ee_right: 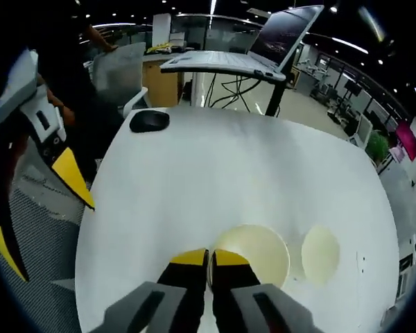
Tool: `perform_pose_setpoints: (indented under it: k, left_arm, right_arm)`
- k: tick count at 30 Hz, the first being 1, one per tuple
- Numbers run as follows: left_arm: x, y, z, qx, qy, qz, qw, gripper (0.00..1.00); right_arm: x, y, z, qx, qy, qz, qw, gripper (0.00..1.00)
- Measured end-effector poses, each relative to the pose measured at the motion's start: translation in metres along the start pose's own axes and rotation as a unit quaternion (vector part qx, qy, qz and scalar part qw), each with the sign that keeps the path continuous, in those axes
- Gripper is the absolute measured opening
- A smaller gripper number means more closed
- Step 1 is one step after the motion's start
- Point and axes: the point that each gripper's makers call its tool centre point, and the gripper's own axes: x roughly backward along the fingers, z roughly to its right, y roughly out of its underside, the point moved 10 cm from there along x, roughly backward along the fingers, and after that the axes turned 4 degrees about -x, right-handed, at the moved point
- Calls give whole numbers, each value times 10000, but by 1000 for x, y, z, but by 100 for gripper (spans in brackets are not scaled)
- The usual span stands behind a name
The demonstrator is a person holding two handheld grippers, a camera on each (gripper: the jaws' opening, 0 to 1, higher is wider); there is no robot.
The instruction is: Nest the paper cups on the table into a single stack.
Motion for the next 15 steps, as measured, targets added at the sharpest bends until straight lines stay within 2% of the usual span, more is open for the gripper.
perform_pose_setpoints:
  k: [1, 6, 15]
  left_arm:
    - [0, 1, -1, -9, 0, -20, 10000, 62]
    - [-3, 2, -5, -12, -12, -17, 10000, 62]
    - [-10, -1, -4, -58, 53, 10, 10000, 63]
  right_arm:
    - [-1, 0, 1, -25, 12, 61, 10000, 0]
    - [22, -2, -1, -90, 42, 240, 9997, 0]
    - [41, 3, 2, -68, 216, 335, 9992, 0]
